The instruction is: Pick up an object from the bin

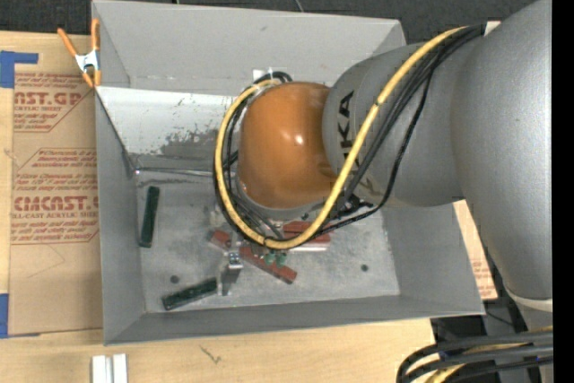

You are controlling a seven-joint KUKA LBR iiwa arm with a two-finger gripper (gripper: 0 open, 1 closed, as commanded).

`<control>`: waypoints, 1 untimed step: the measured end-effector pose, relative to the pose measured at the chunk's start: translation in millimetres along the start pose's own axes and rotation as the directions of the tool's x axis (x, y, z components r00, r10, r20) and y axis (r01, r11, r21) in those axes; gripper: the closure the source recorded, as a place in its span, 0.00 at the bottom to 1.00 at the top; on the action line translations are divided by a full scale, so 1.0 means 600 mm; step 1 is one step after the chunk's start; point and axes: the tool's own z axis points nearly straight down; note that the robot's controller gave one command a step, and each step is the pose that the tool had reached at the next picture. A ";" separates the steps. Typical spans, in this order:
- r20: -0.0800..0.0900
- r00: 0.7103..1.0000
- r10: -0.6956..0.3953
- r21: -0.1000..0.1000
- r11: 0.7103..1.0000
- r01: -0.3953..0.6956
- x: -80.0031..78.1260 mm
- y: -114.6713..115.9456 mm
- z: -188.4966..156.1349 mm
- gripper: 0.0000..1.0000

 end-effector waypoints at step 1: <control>0.006 1.000 0.002 -0.001 1.000 -0.002 -0.033 -0.083 0.106 0.00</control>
Offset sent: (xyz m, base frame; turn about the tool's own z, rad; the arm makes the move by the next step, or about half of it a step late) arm 0.0258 -0.0578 -0.0302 0.1475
